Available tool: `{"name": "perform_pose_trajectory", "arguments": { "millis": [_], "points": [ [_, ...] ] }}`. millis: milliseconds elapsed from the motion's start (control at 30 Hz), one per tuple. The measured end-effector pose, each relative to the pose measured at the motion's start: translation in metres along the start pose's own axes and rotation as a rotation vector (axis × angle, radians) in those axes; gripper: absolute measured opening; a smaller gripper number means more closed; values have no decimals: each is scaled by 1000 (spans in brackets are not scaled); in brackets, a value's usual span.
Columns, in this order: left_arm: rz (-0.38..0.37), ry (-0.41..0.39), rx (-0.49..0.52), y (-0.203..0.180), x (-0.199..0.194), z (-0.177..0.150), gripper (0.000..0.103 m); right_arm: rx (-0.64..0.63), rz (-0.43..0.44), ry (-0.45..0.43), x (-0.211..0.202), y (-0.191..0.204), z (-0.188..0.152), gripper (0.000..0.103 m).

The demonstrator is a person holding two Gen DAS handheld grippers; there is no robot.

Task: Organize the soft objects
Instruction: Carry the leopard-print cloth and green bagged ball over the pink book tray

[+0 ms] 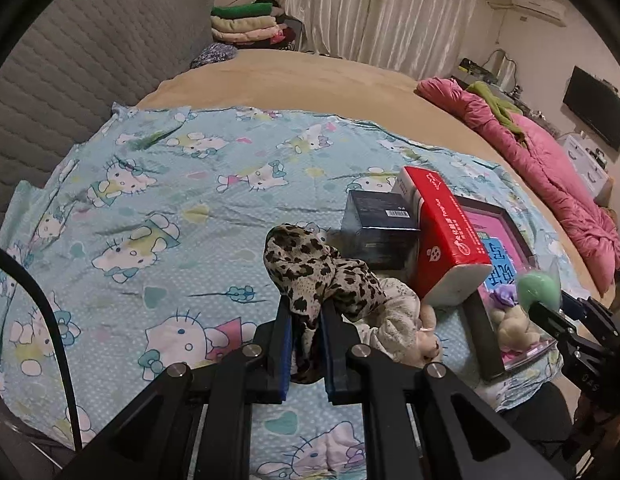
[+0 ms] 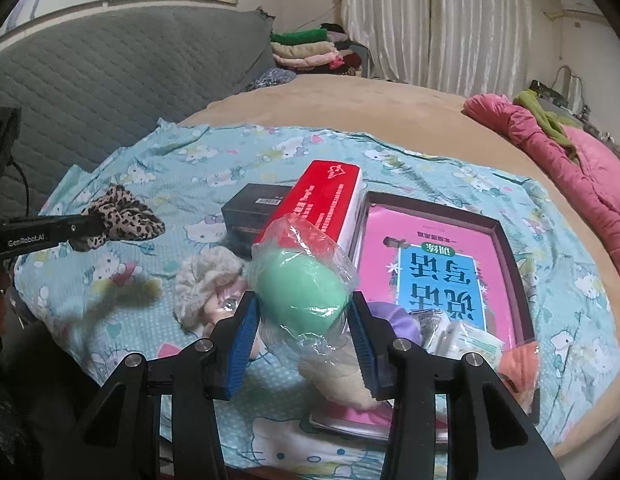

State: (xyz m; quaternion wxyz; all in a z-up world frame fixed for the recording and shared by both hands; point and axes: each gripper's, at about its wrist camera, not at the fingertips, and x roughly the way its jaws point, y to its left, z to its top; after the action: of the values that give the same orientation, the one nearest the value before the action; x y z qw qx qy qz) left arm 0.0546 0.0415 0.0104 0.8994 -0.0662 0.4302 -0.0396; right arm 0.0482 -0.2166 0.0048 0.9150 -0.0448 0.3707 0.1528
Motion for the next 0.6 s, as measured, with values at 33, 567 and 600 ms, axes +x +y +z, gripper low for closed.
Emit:
{"name": "perform_pose_trajectory", "arguments": {
  "millis": [33, 567, 600],
  "points": [
    [-3, -6, 4, -1, -3, 0, 12, 5, 2, -3, -1, -2, 1, 46],
    [-64, -78, 132, -80, -37, 29, 12, 103, -34, -111, -40, -37, 15, 46],
    [-68, -79, 142, -87, -38, 30, 12, 111, -36, -117, -42, -41, 15, 46]
  ]
}}
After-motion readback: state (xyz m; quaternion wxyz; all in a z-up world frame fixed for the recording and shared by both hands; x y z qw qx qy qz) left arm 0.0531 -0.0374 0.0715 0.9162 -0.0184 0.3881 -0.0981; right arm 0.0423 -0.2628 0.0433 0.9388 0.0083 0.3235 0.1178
